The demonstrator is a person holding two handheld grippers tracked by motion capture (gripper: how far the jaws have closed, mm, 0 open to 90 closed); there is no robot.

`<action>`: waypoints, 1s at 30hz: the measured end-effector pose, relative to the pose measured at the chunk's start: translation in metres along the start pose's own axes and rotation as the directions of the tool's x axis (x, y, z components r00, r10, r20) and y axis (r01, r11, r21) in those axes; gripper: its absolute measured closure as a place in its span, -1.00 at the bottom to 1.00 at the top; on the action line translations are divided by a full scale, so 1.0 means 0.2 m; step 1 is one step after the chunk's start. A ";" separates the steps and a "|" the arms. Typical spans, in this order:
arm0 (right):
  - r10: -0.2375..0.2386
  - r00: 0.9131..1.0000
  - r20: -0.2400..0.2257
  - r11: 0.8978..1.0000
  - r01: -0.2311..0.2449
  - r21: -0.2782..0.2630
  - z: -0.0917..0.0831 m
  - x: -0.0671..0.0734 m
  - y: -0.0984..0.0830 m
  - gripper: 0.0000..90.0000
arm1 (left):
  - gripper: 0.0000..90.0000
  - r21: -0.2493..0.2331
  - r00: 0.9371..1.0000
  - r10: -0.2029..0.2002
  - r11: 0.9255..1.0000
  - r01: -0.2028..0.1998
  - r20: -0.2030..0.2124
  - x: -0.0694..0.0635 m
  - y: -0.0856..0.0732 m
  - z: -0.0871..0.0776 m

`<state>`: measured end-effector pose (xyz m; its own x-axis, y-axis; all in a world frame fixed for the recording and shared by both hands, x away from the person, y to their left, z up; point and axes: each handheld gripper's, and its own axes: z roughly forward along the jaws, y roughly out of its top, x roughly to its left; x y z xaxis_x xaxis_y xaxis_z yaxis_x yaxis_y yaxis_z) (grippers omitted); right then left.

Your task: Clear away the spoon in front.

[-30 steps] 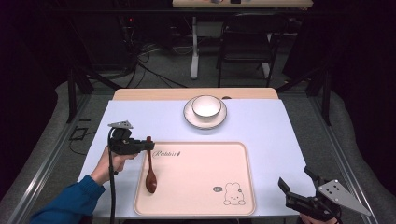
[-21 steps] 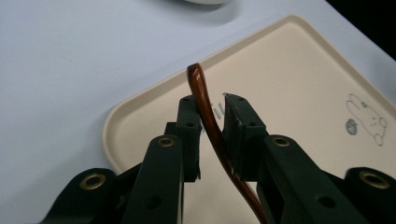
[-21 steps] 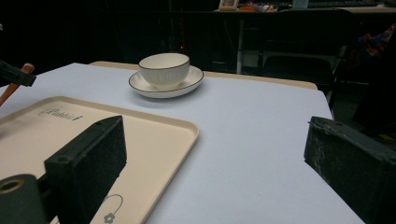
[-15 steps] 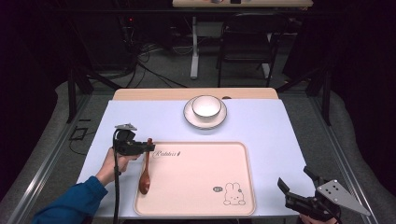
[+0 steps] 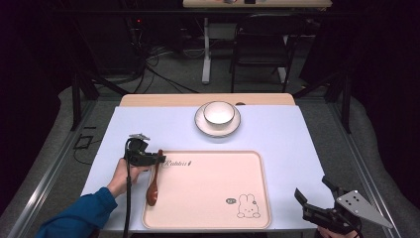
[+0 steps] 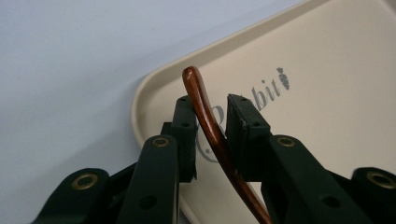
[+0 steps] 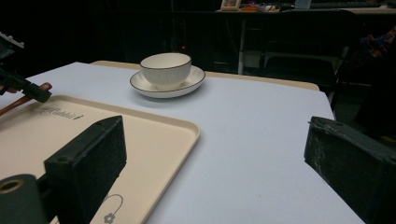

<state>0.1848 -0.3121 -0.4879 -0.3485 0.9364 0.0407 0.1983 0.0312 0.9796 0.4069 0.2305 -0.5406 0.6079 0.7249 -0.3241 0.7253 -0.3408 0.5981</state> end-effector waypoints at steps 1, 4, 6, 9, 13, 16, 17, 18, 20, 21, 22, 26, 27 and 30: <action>0.000 1.000 0.000 1.000 0.000 0.000 0.00 0.00 0.00 -0.90 | 0.63 0.008 1.000 0.003 1.000 -0.003 -0.003 0.00 0.00 0.01; -0.013 1.000 -0.004 1.000 0.013 -0.002 0.00 0.01 0.00 -0.90 | 0.63 0.021 1.000 0.014 1.000 -0.014 -0.013 -0.02 -0.01 0.01; -0.011 1.000 -0.003 1.000 0.010 -0.003 0.00 0.01 0.00 -0.90 | 0.63 0.023 1.000 0.018 1.000 -0.017 -0.015 -0.02 -0.01 0.02; -0.014 1.000 -0.004 1.000 0.014 0.000 0.00 0.01 0.00 -0.90 | 0.61 0.043 1.000 0.021 0.999 -0.020 -0.019 -0.03 -0.02 0.03; -0.014 1.000 -0.004 1.000 0.014 -0.002 0.00 0.01 0.00 -0.90 | 0.60 0.058 0.999 0.025 0.998 -0.023 -0.027 -0.04 -0.03 0.03; -0.016 1.000 -0.007 1.000 0.016 0.000 0.00 0.02 0.00 -0.90 | 0.60 0.059 0.999 0.031 0.998 -0.029 -0.032 -0.05 -0.03 0.03; -0.015 1.000 -0.006 1.000 0.015 0.001 0.00 0.02 0.00 -0.90 | 0.60 0.062 0.999 0.036 0.997 -0.034 -0.031 -0.05 -0.03 0.03; -0.015 1.000 -0.006 1.000 0.015 -0.001 0.00 0.01 0.00 -0.90 | 0.60 0.063 0.999 0.040 0.997 -0.037 -0.035 -0.05 -0.03 0.03; -0.014 1.000 -0.005 1.000 0.014 0.001 0.00 0.01 0.00 -0.90 | 0.59 0.061 0.999 0.040 0.997 -0.037 -0.035 -0.05 -0.03 0.03; -0.014 1.000 -0.005 1.000 0.014 0.000 0.00 0.01 0.00 -0.90 | 0.56 0.060 0.998 0.042 0.997 -0.040 -0.038 -0.05 -0.03 0.03; -0.015 1.000 -0.005 1.000 0.015 0.000 0.00 0.01 0.00 -0.90 | 0.54 0.057 0.998 0.043 0.998 -0.041 -0.036 -0.06 -0.03 0.03; -0.018 1.000 -0.006 1.000 0.018 0.000 0.00 0.01 0.00 -0.90 | 0.26 0.042 0.997 0.066 0.997 -0.064 -0.050 -0.07 -0.02 0.01; -0.018 1.000 -0.006 1.000 0.018 0.000 0.00 0.01 0.00 -0.90 | 0.17 0.039 0.996 0.073 0.997 -0.071 -0.058 -0.08 -0.02 0.01; -0.014 1.000 -0.006 1.000 0.014 0.000 0.00 0.01 0.00 -0.90 | -0.09 0.038 0.992 0.101 0.994 -0.099 -0.076 -0.09 -0.01 0.00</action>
<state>0.1832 -0.3095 -0.4868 -0.3569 0.9337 0.0278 0.1935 0.0448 0.9801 0.3935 0.2181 -0.5352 0.6518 0.7301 -0.2052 0.6735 -0.4329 0.5992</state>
